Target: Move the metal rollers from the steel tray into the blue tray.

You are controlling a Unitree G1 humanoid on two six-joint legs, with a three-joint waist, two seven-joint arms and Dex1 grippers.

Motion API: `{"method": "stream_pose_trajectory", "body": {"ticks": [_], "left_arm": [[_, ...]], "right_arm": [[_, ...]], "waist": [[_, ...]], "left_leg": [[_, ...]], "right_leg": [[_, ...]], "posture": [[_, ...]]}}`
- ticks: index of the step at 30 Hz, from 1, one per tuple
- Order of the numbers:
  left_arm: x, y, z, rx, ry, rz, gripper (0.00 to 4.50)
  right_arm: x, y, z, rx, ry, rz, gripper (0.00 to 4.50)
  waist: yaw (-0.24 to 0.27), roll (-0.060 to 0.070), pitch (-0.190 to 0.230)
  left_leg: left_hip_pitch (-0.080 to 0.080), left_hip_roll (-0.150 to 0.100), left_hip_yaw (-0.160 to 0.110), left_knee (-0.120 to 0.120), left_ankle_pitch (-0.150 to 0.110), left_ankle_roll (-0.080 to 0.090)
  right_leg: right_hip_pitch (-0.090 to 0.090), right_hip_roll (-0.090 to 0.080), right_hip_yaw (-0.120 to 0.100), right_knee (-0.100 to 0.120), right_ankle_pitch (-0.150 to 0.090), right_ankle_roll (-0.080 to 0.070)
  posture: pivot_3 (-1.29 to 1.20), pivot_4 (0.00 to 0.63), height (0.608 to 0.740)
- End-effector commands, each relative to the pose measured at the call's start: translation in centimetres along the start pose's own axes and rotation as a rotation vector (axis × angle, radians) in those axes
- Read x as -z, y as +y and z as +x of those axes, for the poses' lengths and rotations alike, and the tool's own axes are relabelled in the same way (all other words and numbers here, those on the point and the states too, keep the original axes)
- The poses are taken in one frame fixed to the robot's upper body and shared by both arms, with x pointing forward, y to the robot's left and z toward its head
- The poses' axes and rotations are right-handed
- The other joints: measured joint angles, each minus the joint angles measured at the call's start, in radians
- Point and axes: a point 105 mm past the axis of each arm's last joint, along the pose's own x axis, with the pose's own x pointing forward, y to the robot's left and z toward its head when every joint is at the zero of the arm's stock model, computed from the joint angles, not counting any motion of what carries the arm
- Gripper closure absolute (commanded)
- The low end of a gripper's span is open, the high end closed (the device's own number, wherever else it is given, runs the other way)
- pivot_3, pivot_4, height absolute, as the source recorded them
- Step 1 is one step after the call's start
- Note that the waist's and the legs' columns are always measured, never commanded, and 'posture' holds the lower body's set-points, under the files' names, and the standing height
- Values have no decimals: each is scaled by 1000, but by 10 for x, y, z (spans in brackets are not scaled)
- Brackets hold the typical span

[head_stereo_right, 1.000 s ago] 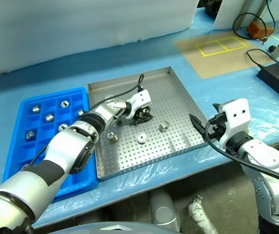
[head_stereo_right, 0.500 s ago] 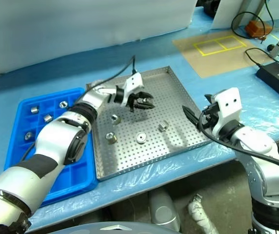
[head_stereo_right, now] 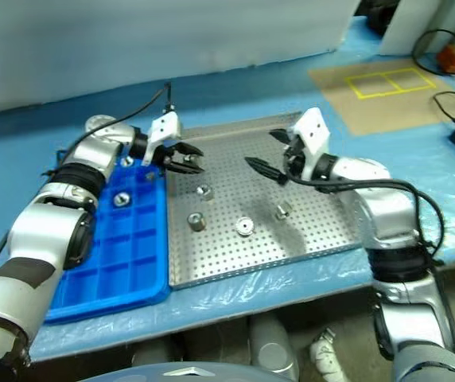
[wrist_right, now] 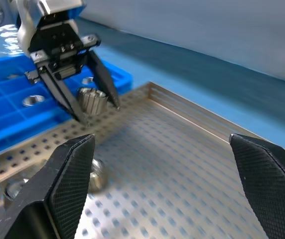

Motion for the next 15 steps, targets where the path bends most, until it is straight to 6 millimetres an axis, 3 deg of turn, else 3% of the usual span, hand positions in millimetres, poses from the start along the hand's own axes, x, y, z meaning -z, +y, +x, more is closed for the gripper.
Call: {"method": "stream_pose_trajectory", "body": {"ticks": [1,9,15], "left_arm": [[-11,-1,-37,-76,-40,28,2613],[2,-31,-87,-235,30,-46,2613],[5,-55,-105,-326,38,-116,2613]], "right_arm": [[-30,13,27,-152,-108,-49,62],[-37,38,70,-377,-153,-61,62],[-44,58,92,-510,-182,-67,62]], "waist": [[40,1,0],[214,-1,1],[266,-1,1]], "left_leg": [[1,2,1,-1,0,-1],[-2,7,1,-6,6,-11],[-7,9,-7,-6,8,-22]], "right_leg": [[-1,0,1,1,0,0],[-12,2,-3,19,-11,-19],[-13,3,-17,20,-11,-19]], "posture": [[-95,150,740],[158,150,740],[282,150,740]]}}
